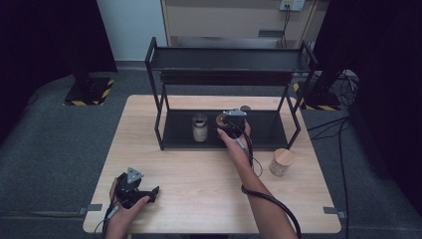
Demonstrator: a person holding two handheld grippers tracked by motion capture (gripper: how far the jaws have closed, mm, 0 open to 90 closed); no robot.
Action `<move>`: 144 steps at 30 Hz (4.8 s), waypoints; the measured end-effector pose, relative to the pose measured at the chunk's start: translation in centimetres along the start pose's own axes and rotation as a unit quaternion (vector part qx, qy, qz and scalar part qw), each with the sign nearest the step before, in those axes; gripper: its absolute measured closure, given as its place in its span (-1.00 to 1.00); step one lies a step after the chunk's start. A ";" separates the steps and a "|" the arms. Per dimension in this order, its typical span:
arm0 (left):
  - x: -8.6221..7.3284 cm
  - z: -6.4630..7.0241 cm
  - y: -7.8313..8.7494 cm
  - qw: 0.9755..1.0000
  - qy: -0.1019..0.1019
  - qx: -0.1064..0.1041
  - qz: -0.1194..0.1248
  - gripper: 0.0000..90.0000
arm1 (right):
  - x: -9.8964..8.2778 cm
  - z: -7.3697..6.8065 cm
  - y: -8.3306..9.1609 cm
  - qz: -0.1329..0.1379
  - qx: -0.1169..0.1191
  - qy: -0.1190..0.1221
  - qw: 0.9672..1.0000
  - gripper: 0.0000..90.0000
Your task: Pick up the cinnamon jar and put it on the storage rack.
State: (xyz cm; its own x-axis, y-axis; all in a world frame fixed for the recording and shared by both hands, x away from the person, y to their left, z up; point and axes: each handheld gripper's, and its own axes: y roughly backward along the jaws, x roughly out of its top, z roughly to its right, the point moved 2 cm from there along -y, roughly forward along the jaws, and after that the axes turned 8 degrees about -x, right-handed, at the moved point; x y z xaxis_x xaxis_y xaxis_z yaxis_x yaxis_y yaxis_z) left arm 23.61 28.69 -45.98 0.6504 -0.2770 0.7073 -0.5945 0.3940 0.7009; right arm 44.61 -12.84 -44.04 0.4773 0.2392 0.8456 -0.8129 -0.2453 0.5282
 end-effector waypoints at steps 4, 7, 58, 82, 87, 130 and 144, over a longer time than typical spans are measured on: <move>0.0 0.0 0.0 1.000 0.000 0.000 0.000 -1.00 | 0.0 0.1 0.0 0.000 0.001 -0.001 1.000 -0.43; 0.0 0.0 0.0 1.000 0.000 0.000 0.000 -1.00 | -0.1 0.2 0.0 0.001 0.003 0.002 1.000 -0.44; 0.0 0.1 0.0 1.000 0.000 0.002 0.001 -1.00 | 0.0 3.5 6.5 -0.002 0.042 0.030 0.999 -0.92; 0.0 0.1 0.0 1.000 0.001 0.002 0.001 -1.00 | 0.5 5.3 10.2 -0.001 0.057 0.039 0.998 -0.92; 0.0 0.1 0.0 1.000 0.001 0.002 0.001 -1.00 | 0.7 5.8 11.0 -0.002 0.062 0.044 0.997 -0.92; -0.1 0.2 0.0 1.000 0.002 0.003 0.001 -1.00 | -0.8 9.6 16.6 -0.015 0.075 0.044 0.996 -0.91; -0.1 0.2 0.0 1.000 0.003 0.004 0.002 -1.00 | -1.7 11.2 18.3 -0.015 0.061 0.042 0.997 -0.92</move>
State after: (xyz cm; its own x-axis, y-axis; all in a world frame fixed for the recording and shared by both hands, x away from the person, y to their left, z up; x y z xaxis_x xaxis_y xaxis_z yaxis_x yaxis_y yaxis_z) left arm 23.42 28.52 -46.01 0.6505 -0.2709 0.7095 -0.6009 0.3877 0.6990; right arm 32.67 -28.29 -34.91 0.4673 0.3239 0.8226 -0.7493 -0.3487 0.5630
